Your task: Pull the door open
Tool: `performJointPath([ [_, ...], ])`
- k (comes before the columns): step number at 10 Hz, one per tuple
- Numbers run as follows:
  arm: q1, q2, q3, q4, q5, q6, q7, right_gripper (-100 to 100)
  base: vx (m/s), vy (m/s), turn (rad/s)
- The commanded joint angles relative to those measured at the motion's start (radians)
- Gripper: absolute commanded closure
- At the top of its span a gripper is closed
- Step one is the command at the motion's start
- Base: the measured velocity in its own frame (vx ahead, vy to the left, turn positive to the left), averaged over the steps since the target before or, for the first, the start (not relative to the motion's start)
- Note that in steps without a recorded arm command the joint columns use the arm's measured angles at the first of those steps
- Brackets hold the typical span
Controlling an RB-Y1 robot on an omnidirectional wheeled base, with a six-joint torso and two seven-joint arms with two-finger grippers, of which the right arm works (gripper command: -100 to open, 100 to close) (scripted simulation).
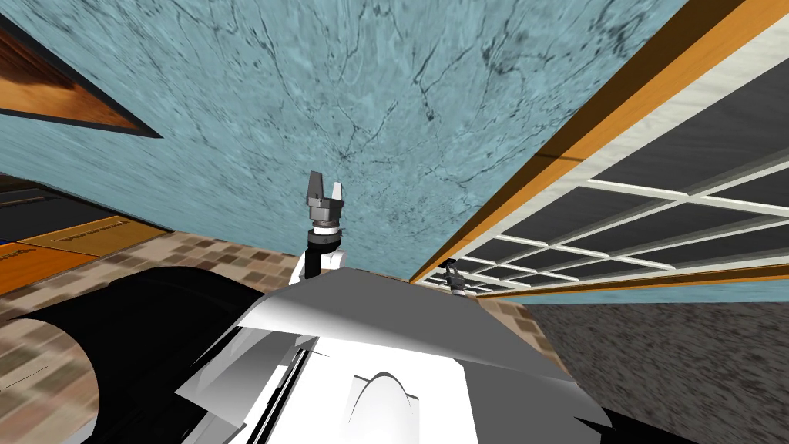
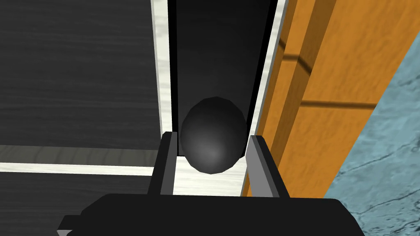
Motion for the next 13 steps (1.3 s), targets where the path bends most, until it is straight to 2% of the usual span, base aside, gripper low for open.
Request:
performJointPath([
  [1,-0.001,-0.001,0.007,-0.001,-0.015,0.003,-0.035,100,-0.041,-0.015,0.048],
  [7,-0.005,-0.003,0.025,-0.003,-0.058,0.01,-0.132,100,-0.044,-0.019,0.055],
  [13,-0.01,-0.006,0.054,-0.006,-0.127,0.022,-0.293,100,-0.053,-0.023,0.074],
])
